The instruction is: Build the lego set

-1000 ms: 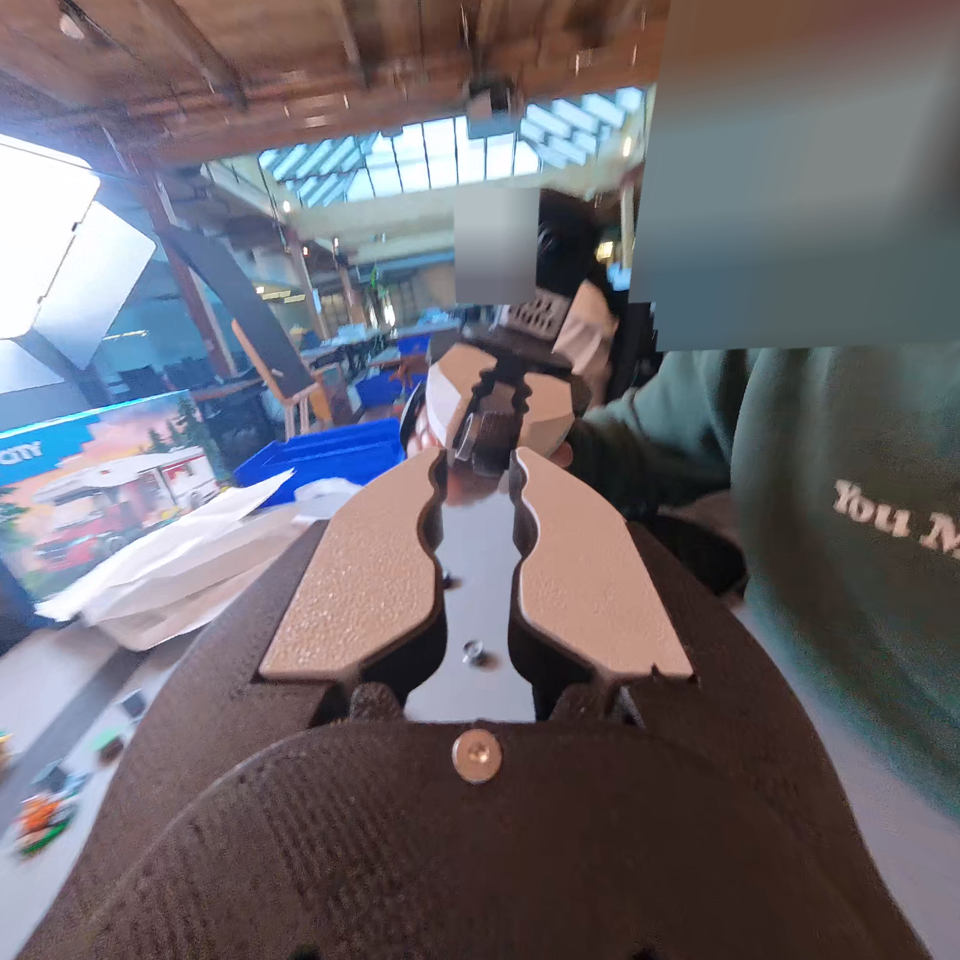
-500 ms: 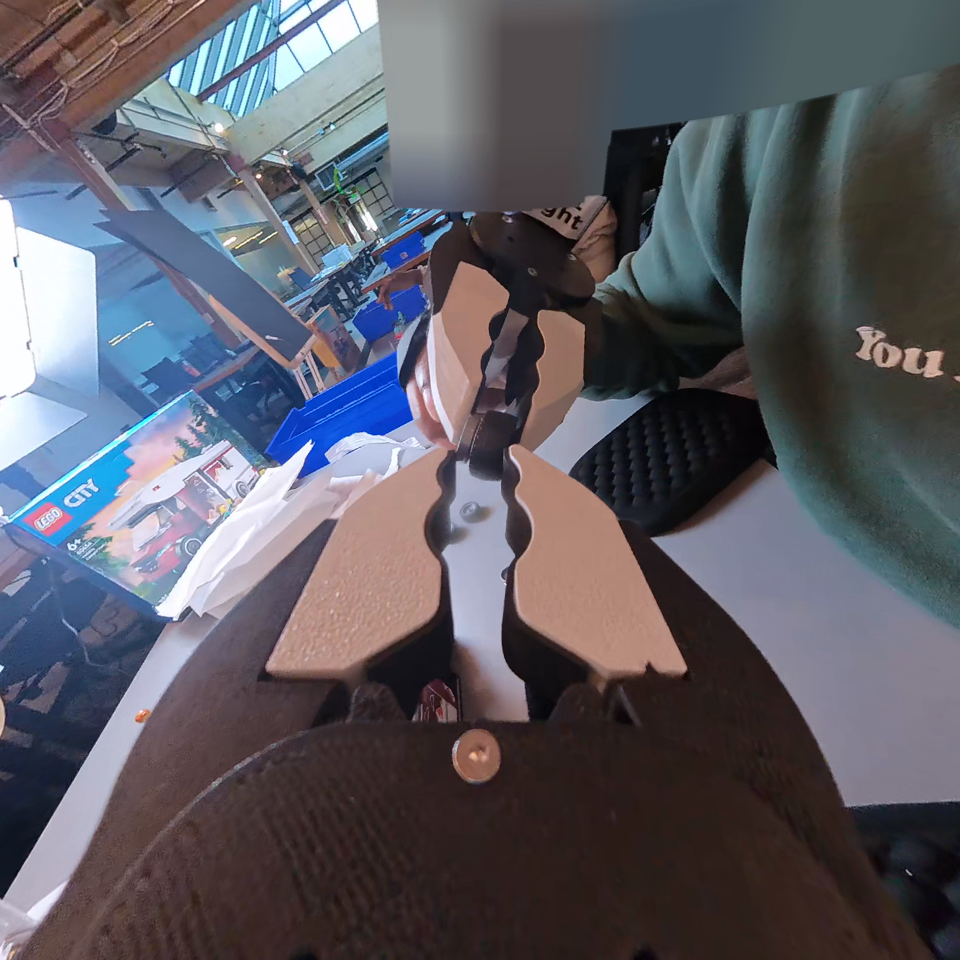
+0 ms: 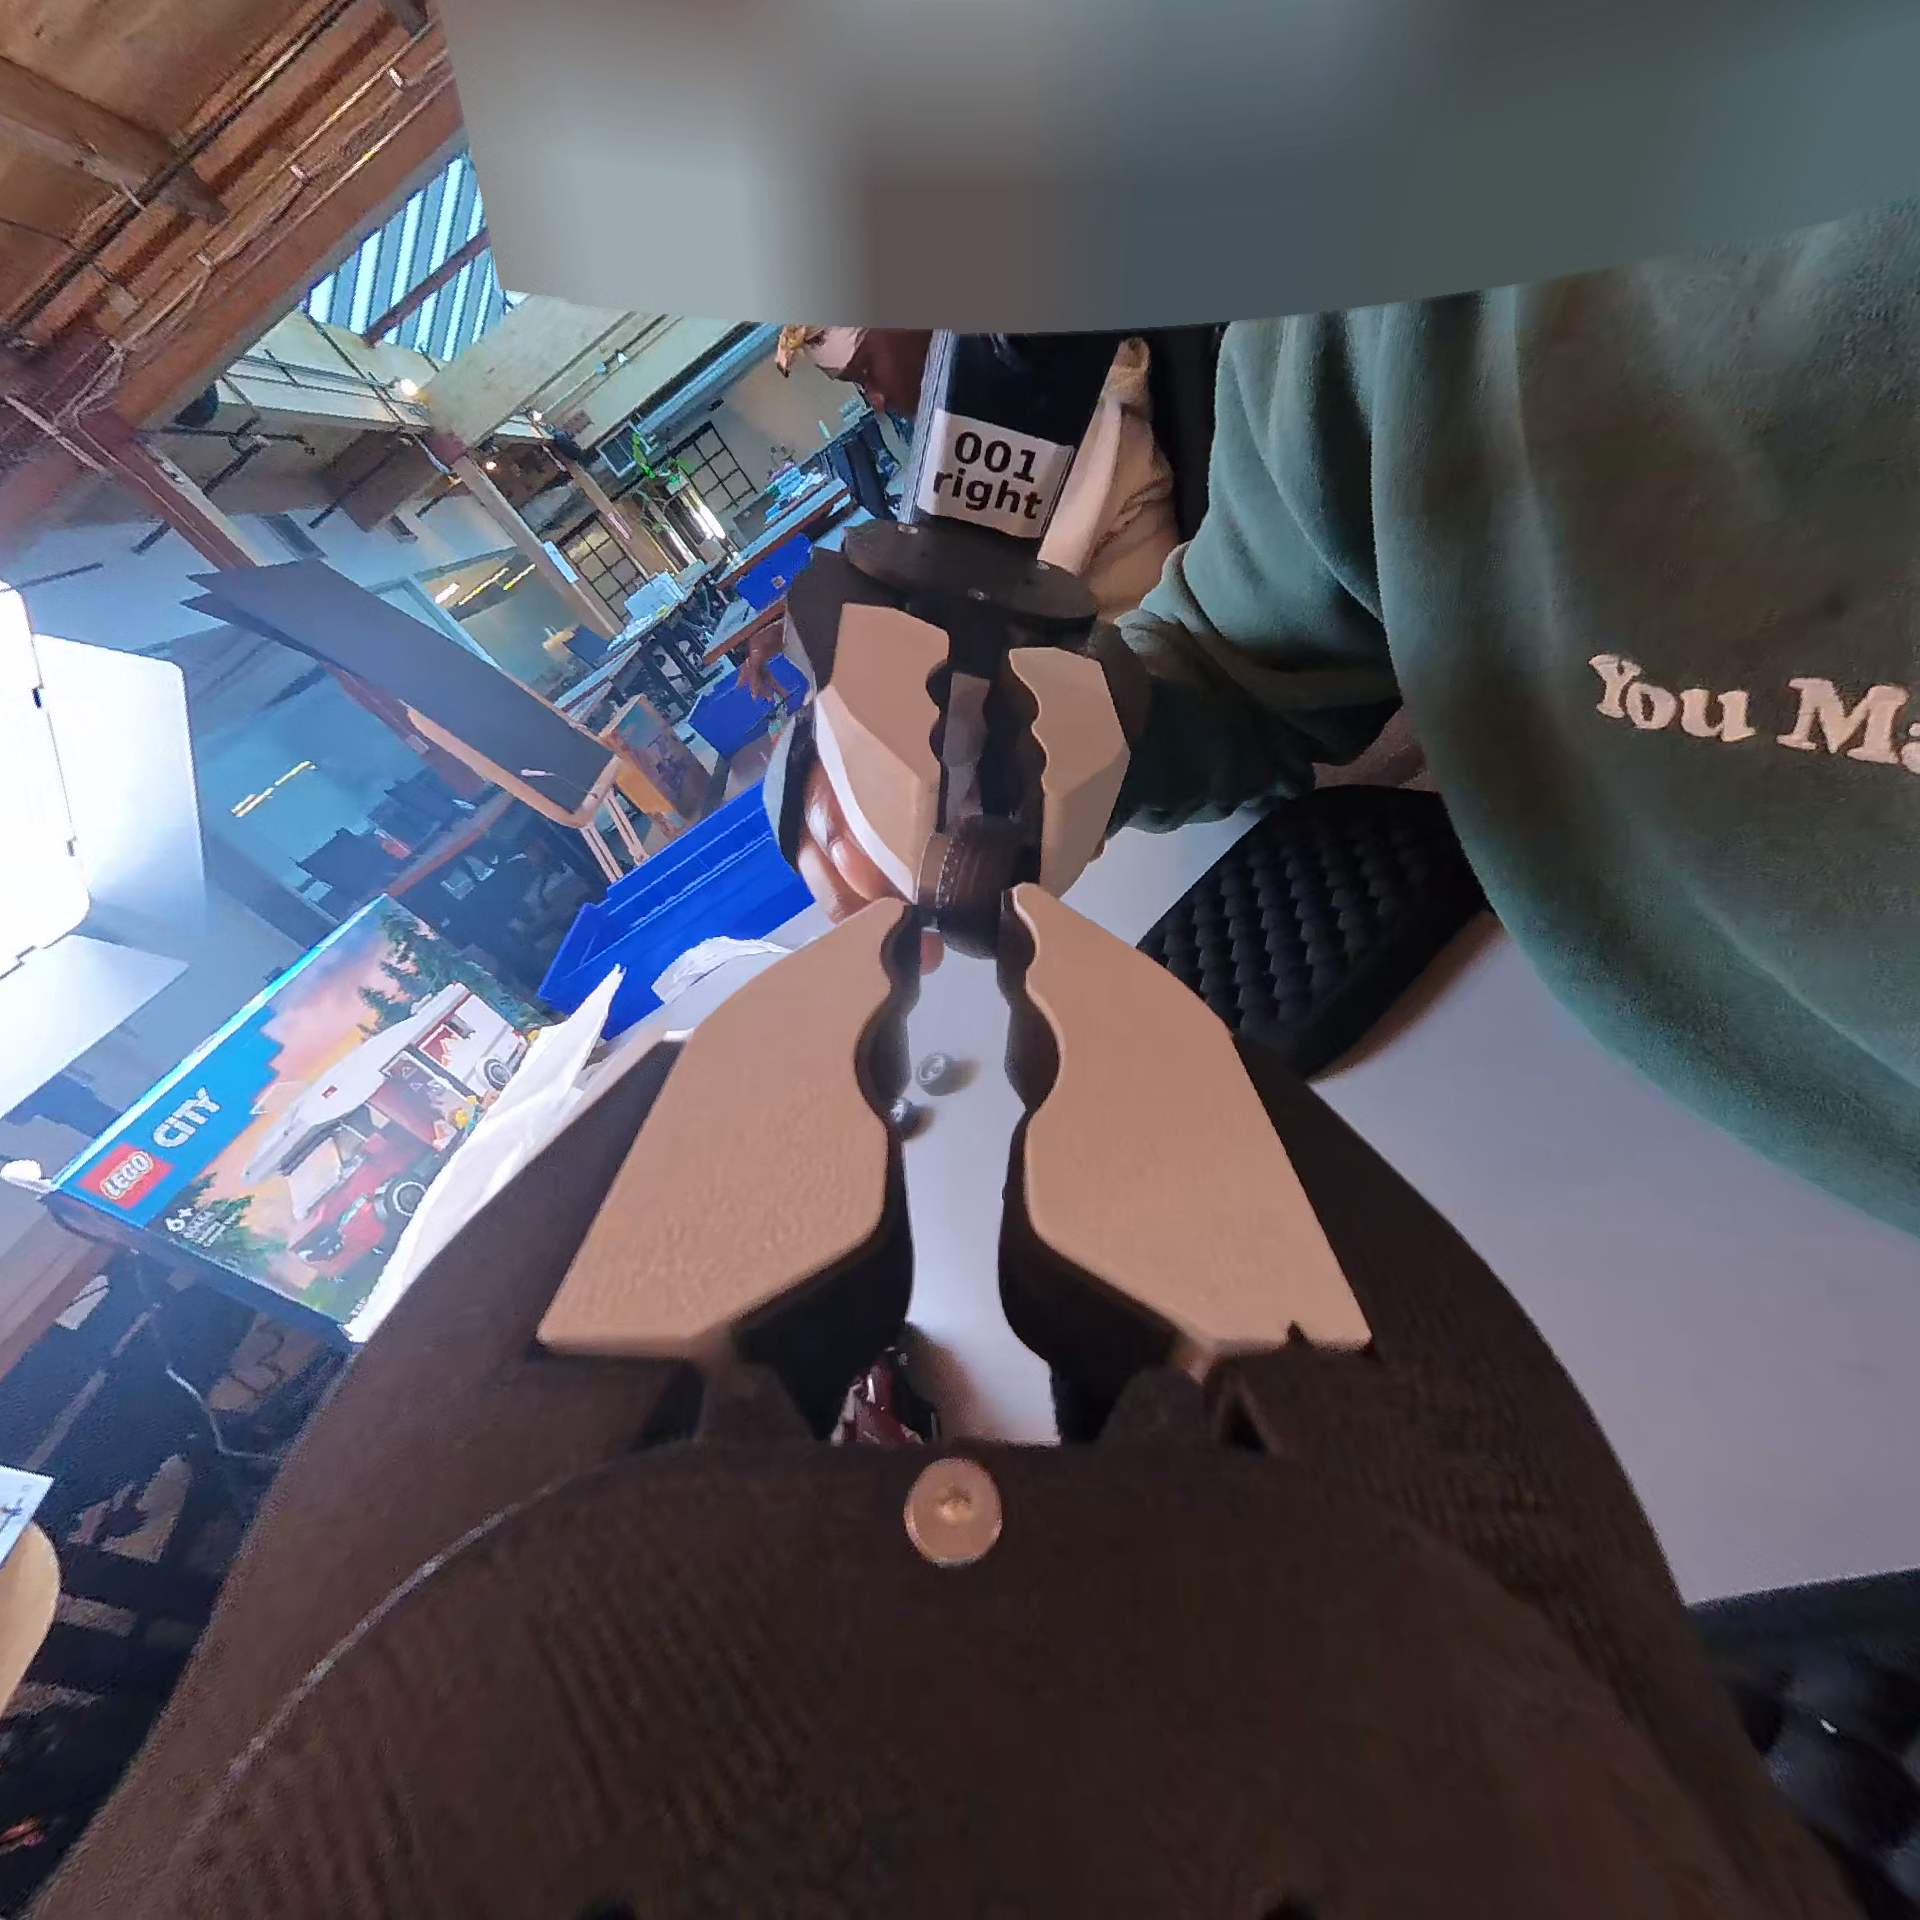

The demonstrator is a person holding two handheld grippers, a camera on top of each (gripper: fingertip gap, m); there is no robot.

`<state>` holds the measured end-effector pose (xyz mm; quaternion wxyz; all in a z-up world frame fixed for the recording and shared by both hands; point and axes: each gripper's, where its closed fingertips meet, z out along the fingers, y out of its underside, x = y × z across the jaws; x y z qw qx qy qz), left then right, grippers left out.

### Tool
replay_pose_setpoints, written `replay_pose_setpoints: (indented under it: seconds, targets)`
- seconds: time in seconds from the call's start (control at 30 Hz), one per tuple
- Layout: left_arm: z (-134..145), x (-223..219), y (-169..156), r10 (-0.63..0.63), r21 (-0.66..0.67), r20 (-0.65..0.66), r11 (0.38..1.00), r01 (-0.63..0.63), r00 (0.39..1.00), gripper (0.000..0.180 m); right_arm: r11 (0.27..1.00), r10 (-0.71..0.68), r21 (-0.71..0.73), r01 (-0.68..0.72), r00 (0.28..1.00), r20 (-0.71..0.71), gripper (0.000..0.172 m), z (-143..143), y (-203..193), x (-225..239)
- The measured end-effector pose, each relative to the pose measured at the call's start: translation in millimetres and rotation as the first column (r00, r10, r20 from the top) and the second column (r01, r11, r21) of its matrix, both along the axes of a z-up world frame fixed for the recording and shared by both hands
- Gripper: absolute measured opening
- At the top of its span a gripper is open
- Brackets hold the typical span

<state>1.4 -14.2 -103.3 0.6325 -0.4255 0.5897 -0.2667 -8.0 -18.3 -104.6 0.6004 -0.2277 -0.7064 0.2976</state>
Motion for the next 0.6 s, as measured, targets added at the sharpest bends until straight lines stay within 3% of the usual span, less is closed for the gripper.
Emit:
replay_pose_setpoints:
  seconds: [0.23,0.33,0.6]
  targets:
    - [1,-3,4,0.007,-0.111,-0.002,0.994,-0.007,1.0,0.025,0.998,-0.002,-0.066,0.004,1.0,0.027,0.016,-8,12,-4]
    - [0,-1,1,-0.03,-0.175,0.007,0.984,0.031,1.0,0.022,0.998,-0.006,-0.066,0.009,0.999,0.041,0.016,-11,14,-5]
    - [-2,1,-6,-0.097,-0.185,0.035,0.977,0.102,0.995,0.017,0.999,0.029,-0.031,-0.028,0.999,0.026,0.015,-12,4,-4]
